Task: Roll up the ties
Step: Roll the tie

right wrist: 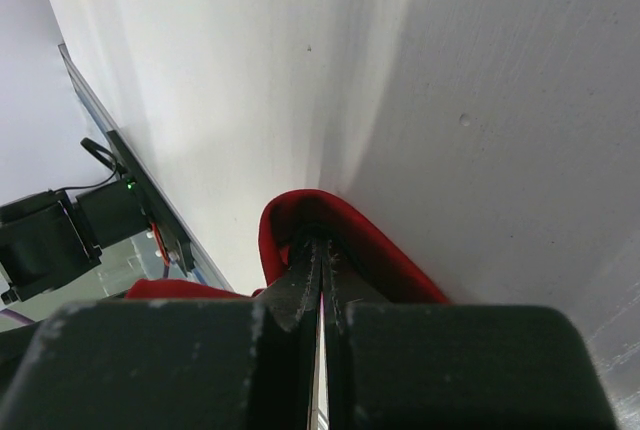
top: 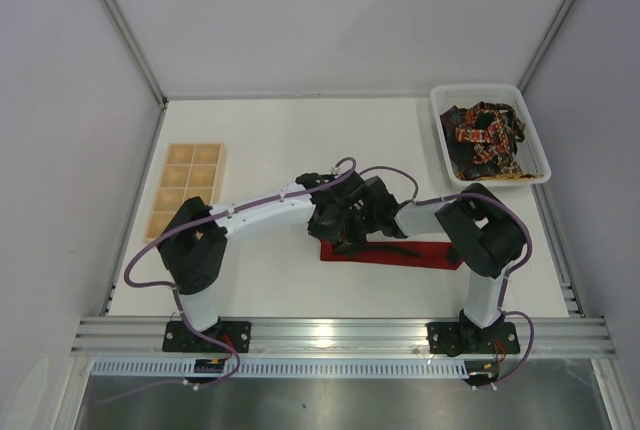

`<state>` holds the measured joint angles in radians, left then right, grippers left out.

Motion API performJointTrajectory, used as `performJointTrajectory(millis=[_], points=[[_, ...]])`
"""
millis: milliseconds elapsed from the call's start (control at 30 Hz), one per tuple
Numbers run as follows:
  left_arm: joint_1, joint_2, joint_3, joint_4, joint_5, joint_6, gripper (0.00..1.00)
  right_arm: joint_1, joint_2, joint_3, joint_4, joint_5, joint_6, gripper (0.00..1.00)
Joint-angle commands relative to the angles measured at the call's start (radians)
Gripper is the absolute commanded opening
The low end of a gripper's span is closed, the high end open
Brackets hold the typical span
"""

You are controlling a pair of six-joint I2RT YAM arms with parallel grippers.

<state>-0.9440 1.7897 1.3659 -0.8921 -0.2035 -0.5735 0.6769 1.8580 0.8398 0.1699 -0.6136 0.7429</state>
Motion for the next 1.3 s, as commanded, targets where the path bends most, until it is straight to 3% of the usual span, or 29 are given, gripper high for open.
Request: performJointTrajectory(millis=[0,367,633,900,1267], points=[[-0.013,0.019,0.038,0.002,0.003,0.018,0.09,0.001,0.013,0.016,0.033,-0.012,0.001,0.00],[-0.018,0.019,-0.008,0.051,-0.008,0.001,0.22,0.000,0.007,0.001,0.046,-0.020,0.016,0.00],[-0.018,0.023,-0.039,0.067,-0.022,-0.005,0.22,0.001,-0.040,0.013,0.008,-0.008,0.053,0.00],[-0.018,0.033,-0.037,0.070,-0.016,-0.002,0.21,-0.003,-0.111,0.041,-0.196,0.089,-0.014,0.00],[-0.018,0.043,-0.030,0.071,0.001,0.006,0.19,-0.042,-0.206,-0.027,-0.271,0.149,-0.076,0.00]])
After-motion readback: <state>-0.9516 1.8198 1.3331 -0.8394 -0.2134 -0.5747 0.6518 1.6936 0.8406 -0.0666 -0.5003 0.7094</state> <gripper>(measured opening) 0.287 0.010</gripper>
